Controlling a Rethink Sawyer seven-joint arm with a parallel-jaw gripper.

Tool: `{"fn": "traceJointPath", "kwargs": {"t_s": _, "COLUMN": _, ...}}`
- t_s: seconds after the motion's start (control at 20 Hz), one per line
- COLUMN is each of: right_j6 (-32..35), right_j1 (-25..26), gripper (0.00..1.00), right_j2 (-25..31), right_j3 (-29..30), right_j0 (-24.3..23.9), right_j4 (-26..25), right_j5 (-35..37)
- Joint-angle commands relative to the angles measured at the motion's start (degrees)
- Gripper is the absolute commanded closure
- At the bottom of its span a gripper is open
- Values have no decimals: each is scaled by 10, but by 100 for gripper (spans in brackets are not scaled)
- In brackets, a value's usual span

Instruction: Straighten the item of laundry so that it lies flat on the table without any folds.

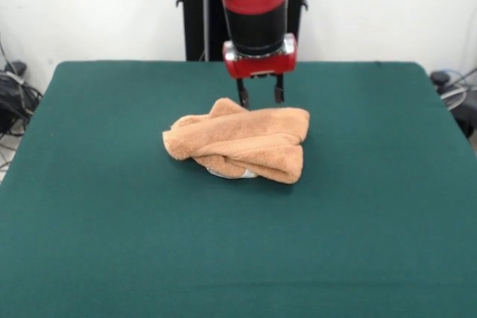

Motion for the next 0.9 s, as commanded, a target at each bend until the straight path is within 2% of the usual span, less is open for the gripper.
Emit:
{"fn": "traceJointPath", "kwargs": {"t_s": 0.05, "right_j6": 20, "right_j1": -29, "gripper": 0, "right_j2": 55, "right_j3": 7, "right_j0": -11, "right_j4": 26, "right_j5": 52}}
{"fn": "traceJointPath", "kwargs": {"t_s": 0.25, "right_j6": 15, "right_j1": -33, "gripper": 0, "right_j2": 56, "right_j3": 8, "right_j0": -13, "right_j4": 27, "right_j5": 59}}
{"fn": "traceJointPath", "kwargs": {"t_s": 0.5, "right_j6": -2, "right_j1": -10, "gripper": 0, "right_j2": 61, "right_j3": -21, "right_j0": -18, "right_j4": 27, "right_j5": 82}}
{"fn": "traceJointPath", "kwargs": {"t_s": 0.9, "right_j6": -7, "right_j1": 15, "gripper": 0, "right_j2": 75, "right_j3": -37, "right_j0": -31, "right_j4": 23, "right_j5": 87}}
